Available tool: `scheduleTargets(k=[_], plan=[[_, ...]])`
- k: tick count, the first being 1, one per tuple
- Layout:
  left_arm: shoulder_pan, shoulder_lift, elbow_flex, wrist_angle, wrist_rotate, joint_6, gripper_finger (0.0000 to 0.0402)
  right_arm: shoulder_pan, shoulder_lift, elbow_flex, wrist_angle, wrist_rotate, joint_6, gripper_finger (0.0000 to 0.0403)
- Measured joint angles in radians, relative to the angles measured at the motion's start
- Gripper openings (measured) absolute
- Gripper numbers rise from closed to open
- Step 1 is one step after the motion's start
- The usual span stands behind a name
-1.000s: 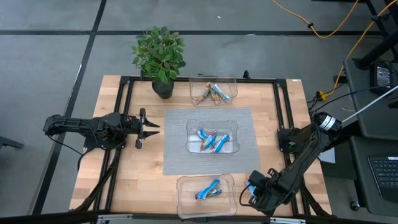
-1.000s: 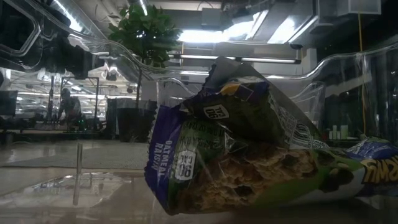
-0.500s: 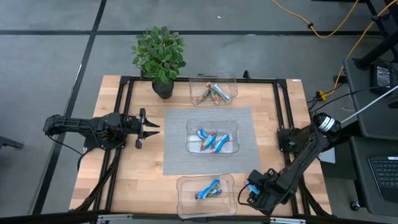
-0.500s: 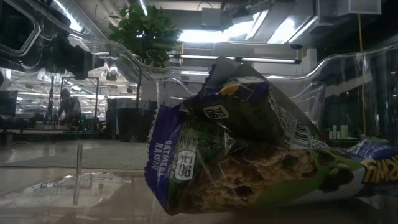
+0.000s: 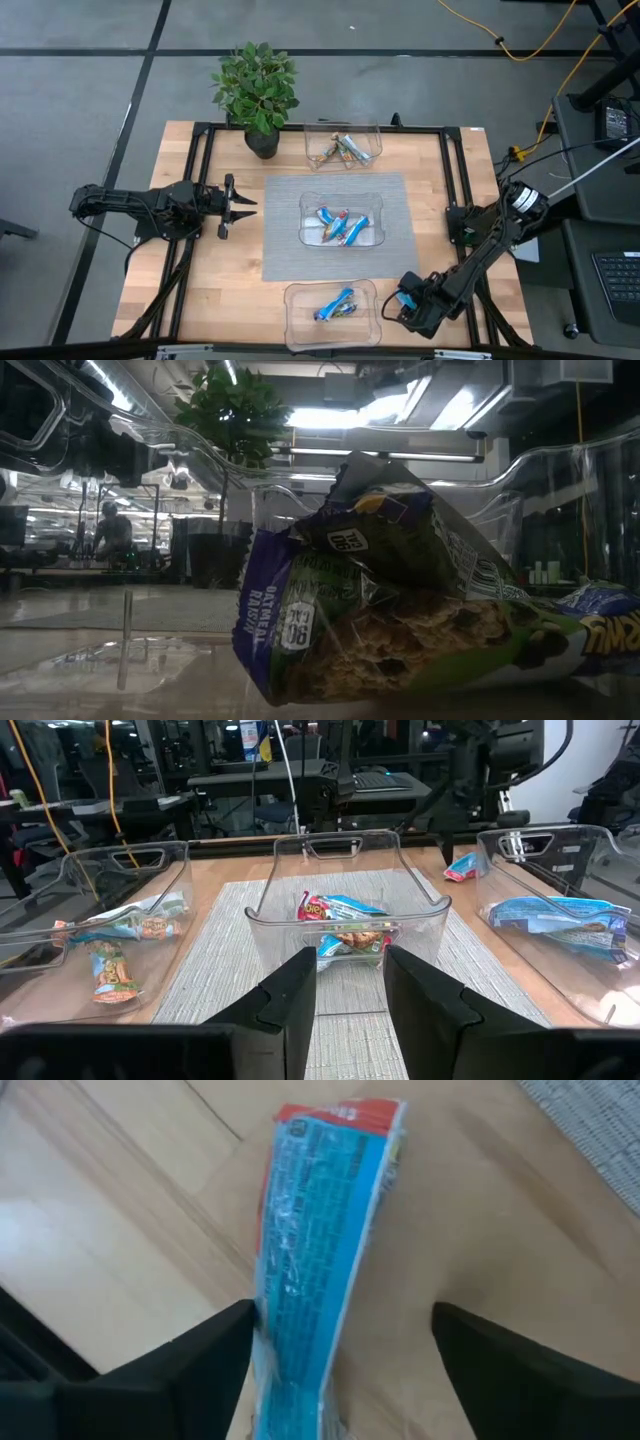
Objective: Pick and place Granola Bars by type
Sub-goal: Put the red granola bar into the middle transparent bin
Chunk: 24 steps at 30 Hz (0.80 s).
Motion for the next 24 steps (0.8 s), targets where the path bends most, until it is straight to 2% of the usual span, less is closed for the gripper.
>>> scheduleTargets(k=[6,20,24], plan=[[0.0,0.0,0.0,0.0,0.0,0.0,0.0113,0.0,-0.002,-0.015,0.002,-0.012,0.0,0.0259],[0.0,0.0,0.0,0.0,0.0,0.0,0.0113,0.0,0.002,0.006,0.03,-0.052,-0.005,0.0042],[0.0,0.0,0.0,0.0,0.0,0.0,0.0113,0.0,0.002,0.025,0.019,-0.051,-0.007,0.0014]])
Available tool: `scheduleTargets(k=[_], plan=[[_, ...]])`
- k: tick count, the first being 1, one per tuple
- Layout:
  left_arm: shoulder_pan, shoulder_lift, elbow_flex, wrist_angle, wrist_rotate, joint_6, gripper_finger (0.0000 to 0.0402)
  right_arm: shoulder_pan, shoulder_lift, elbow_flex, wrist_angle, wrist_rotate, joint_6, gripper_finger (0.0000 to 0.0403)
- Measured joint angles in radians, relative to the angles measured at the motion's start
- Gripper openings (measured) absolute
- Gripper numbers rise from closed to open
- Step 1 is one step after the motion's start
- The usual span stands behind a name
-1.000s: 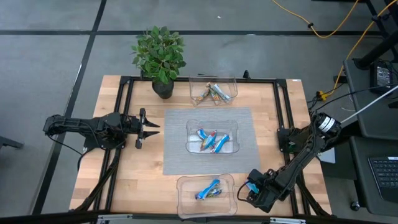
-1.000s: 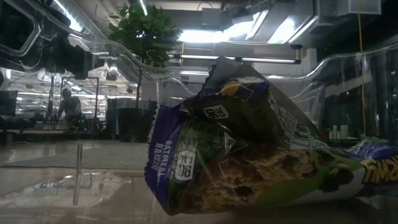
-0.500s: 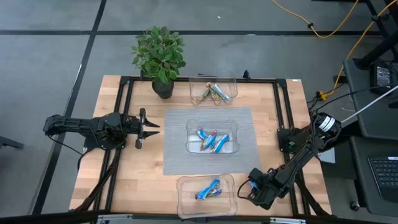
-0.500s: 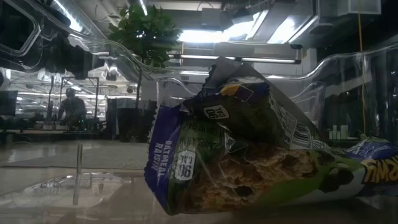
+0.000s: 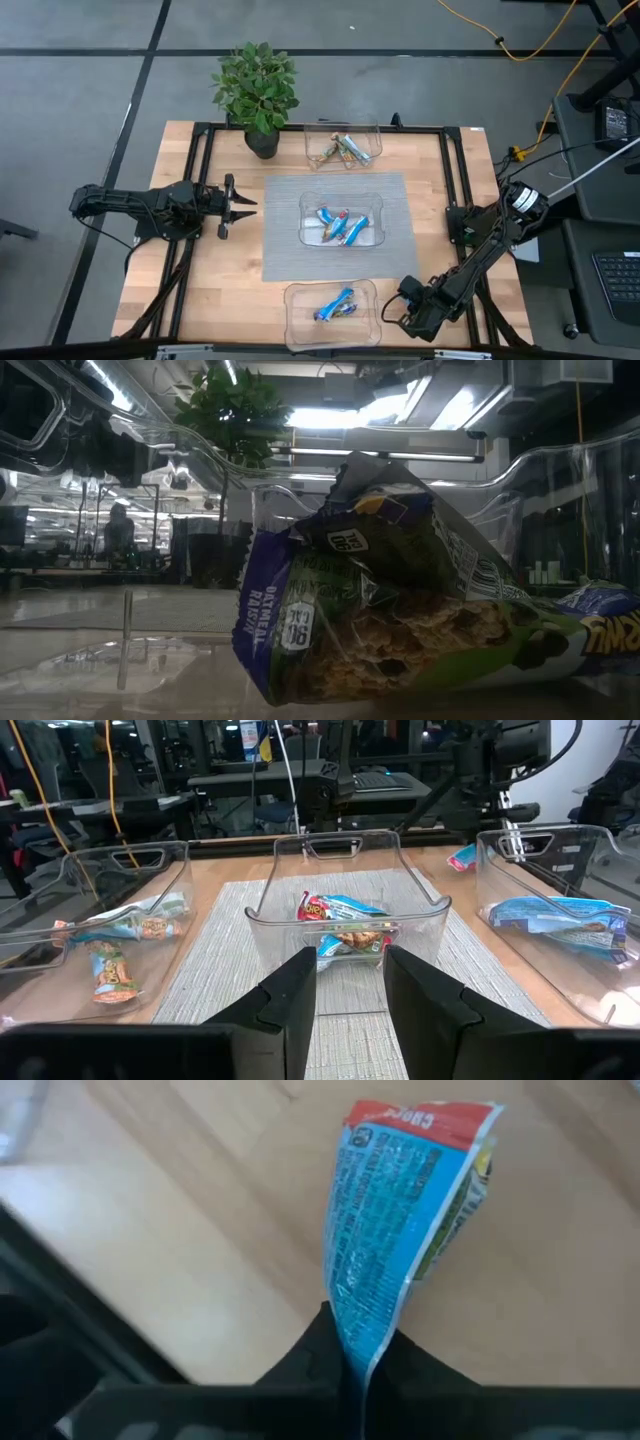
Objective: Pick and place Granola Bars by type
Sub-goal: Put the red granola bar into the middle transparent bin
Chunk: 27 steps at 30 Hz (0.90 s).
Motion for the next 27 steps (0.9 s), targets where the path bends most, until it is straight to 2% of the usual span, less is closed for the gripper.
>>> scheduleTargets(k=[7,13,21,27], plan=[[0.0,0.0,0.0,0.0,0.0,0.0,0.0113,-0.001,0.0,0.009,-0.005,0.001,0.0,0.0039],[0.0,0.0,0.0,0.0,0.0,0.0,0.0113,-0.001,0.0,0.01,-0.006,0.001,0.0,0.0011],[0.0,0.0,0.0,0.0,0.0,0.0,0.0113,-0.001,-0.004,0.01,-0.005,-0.009,-0.001,0.0033],[0.0,0.0,0.0,0.0,0.0,0.0,0.0113,-0.001,-0.065,0.011,-0.032,-0.014,-0.008,0.001]])
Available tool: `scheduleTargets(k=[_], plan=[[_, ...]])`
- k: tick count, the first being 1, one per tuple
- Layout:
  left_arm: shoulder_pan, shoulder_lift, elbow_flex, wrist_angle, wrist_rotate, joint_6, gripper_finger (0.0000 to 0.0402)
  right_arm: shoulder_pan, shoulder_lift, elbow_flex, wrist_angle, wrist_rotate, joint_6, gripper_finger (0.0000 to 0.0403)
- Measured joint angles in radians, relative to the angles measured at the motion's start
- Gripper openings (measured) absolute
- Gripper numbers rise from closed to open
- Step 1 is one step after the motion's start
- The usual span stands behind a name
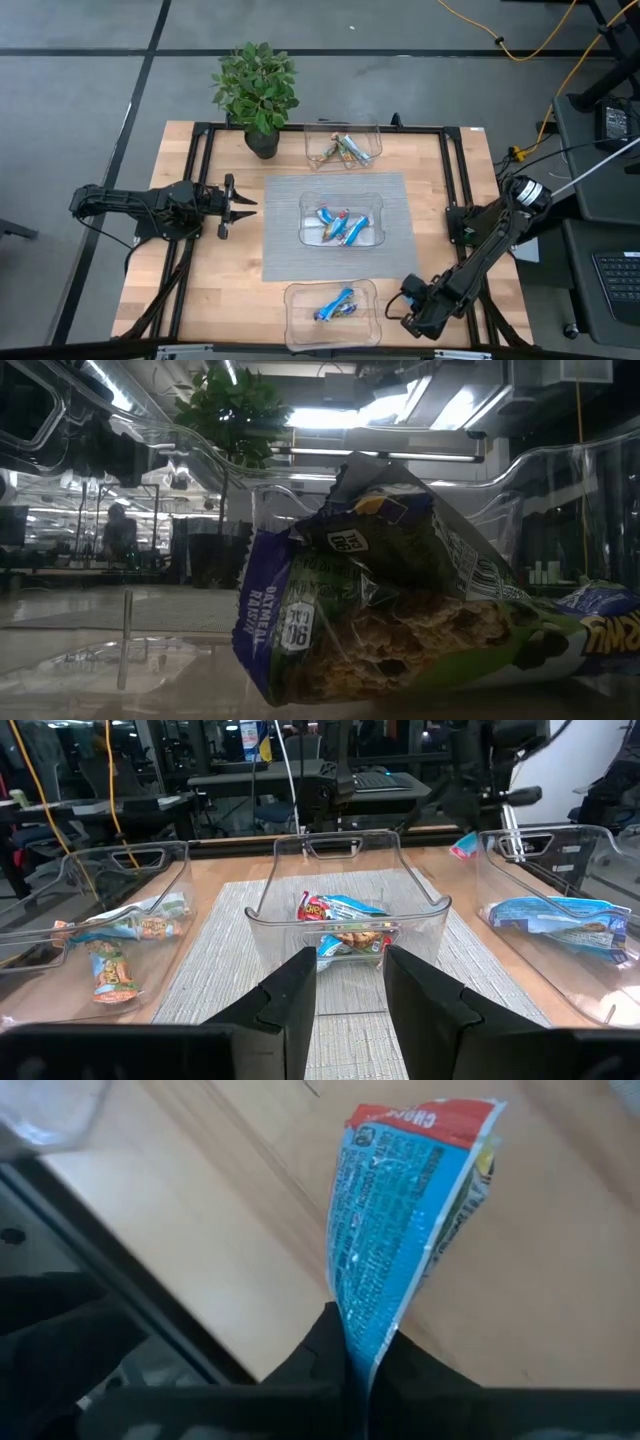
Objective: Pick and place Granola Bars by type
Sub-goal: Put the red granola bar into the middle transparent bin
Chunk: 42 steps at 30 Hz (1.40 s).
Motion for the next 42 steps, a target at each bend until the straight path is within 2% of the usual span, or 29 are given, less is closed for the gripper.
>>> scheduleTargets(k=[6,12,15,18,24,29,36,42], plan=[[0.0,0.0,0.0,0.0,0.0,0.0,0.0113,0.0,-0.099,0.0,-0.065,0.059,0.005,0.0031],[0.0,0.0,0.0,0.0,0.0,0.0,0.0113,-0.006,-0.215,0.0,-0.105,0.193,-0.006,0.001],[0.0,0.0,0.0,0.0,0.0,0.0,0.0113,-0.015,-0.26,0.0,-0.107,0.274,-0.04,0.0015],[0.0,0.0,0.0,0.0,0.0,0.0,0.0113,-0.035,-0.293,0.0,-0.109,0.304,-0.086,0.0025],[0.0,0.0,0.0,0.0,0.0,0.0,0.0113,-0.096,-0.327,0.0,-0.088,0.277,-0.262,0.001],[0.0,0.0,0.0,0.0,0.0,0.0,0.0113,-0.18,-0.354,0.012,-0.088,0.237,-0.396,0.0021],[0.0,0.0,0.0,0.0,0.0,0.0,0.0113,-0.304,-0.356,0.121,-0.128,0.228,-0.662,0.0009],[0.0,0.0,0.0,0.0,0.0,0.0,0.0113,-0.415,-0.356,0.245,-0.217,0.229,-0.868,0.0021]])
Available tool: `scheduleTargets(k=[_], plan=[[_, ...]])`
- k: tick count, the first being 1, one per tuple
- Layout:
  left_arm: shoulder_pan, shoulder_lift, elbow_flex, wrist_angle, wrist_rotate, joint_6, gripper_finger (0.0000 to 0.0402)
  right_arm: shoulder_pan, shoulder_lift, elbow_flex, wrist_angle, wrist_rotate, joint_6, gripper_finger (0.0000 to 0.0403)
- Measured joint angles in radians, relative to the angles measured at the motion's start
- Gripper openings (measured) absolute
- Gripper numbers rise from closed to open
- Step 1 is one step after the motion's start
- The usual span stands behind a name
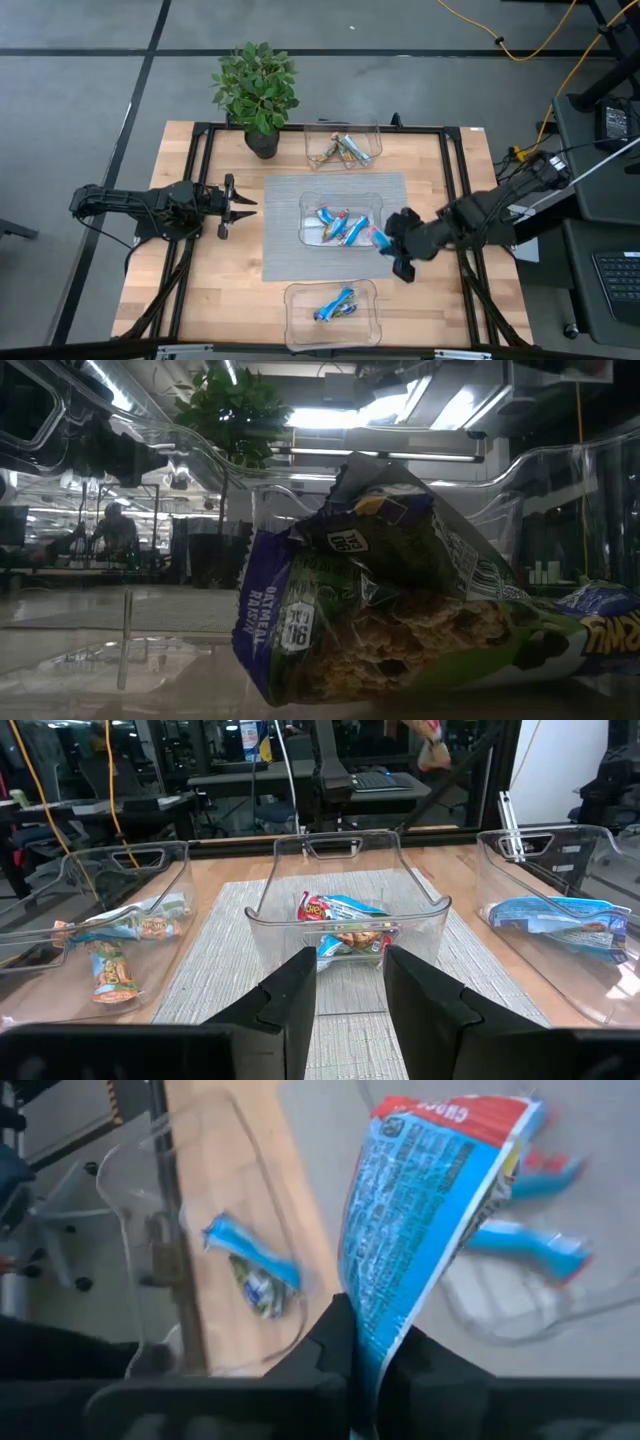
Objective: Pick and place Granola Bars by type
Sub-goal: Put the red granola bar into the middle transparent bin
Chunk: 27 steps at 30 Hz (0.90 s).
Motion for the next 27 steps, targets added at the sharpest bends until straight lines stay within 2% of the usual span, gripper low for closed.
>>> scheduleTargets(k=[6,11,18,27], plan=[[0.0,0.0,0.0,0.0,0.0,0.0,0.0113,-0.107,0.0,0.118,-0.082,0.001,-0.202,0.0009],[0.0,0.0,0.0,0.0,0.0,0.0,0.0113,-0.195,0.0,0.201,-0.122,-0.002,-0.342,0.0018],[0.0,0.0,0.0,0.0,0.0,0.0,0.0113,-0.329,0.0,0.251,-0.138,-0.105,-0.486,0.0008],[0.0,0.0,0.0,0.0,0.0,0.0,0.0113,-0.499,0.001,0.253,-0.136,-0.22,-0.618,0.0017]])
